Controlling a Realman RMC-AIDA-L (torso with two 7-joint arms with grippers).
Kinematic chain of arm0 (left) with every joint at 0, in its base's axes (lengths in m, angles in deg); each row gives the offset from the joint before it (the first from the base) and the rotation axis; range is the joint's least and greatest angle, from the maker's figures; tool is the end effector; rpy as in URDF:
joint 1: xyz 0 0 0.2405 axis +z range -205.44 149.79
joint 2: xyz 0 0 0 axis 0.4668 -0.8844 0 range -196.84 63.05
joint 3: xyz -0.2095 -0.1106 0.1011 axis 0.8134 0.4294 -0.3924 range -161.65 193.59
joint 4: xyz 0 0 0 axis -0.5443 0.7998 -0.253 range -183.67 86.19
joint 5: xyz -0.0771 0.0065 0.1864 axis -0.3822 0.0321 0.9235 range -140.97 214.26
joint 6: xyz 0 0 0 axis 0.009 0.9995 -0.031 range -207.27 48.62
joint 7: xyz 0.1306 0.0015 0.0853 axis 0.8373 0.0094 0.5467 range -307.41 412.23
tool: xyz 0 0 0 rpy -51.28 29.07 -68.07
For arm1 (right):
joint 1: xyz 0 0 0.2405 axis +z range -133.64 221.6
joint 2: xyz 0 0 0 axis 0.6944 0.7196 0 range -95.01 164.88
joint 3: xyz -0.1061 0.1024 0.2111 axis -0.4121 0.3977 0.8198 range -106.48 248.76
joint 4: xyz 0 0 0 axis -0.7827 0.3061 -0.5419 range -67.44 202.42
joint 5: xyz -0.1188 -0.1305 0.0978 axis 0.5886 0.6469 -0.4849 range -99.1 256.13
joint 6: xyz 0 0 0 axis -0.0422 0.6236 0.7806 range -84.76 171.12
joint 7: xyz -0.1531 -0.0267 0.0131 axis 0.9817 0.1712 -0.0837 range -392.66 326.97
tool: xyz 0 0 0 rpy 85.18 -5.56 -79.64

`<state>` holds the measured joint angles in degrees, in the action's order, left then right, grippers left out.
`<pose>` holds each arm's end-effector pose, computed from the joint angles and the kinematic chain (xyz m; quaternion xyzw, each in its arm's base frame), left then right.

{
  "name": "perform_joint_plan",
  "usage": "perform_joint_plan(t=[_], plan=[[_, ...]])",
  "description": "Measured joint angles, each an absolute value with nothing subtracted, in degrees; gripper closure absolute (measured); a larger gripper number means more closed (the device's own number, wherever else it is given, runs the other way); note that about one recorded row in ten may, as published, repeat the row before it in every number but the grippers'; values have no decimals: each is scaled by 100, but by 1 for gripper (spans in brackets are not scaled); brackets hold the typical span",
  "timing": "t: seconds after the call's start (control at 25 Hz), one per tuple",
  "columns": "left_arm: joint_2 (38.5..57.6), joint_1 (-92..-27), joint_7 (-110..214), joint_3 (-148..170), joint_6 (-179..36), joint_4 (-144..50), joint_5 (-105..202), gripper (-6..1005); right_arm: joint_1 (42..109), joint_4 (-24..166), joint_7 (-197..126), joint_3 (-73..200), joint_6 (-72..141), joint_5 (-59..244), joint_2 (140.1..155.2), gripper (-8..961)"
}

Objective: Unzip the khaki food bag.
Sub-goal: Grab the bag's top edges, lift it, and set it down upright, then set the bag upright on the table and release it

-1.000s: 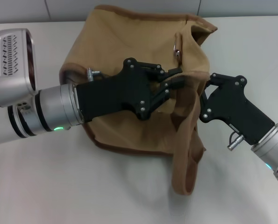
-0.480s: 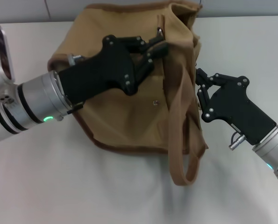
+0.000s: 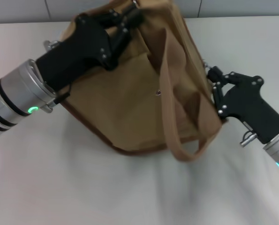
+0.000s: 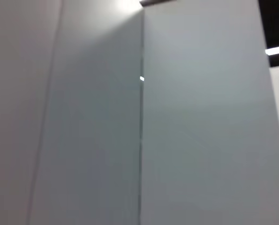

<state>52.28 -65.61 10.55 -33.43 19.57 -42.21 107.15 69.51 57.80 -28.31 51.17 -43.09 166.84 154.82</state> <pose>-0.1798 0.3275 -0.0241 -0.8187 -0.0620 -0.5304 0.2113 0.2700 0.2791 -0.0638 -0.8105 0.0262 0.3233 0.4878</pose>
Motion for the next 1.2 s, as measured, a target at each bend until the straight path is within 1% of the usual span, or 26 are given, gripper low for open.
perform_joint_plan(t=[0.52,1.04,1.2], plan=[[5227,-6257,357,-3332,2098,-4379,9867,875,6627,6092,-2889,5398,-4378,16676,15461,898],[5227,-6013,338,-3274,2109,-4403,9802,872,6603,6200,-2892,5390,-4510,16697,15445,880],[5219,-5855,366,-3077,2063,-4378,9797,871,6626,6535,-3031,5402,-4381,16680,15439,874]])
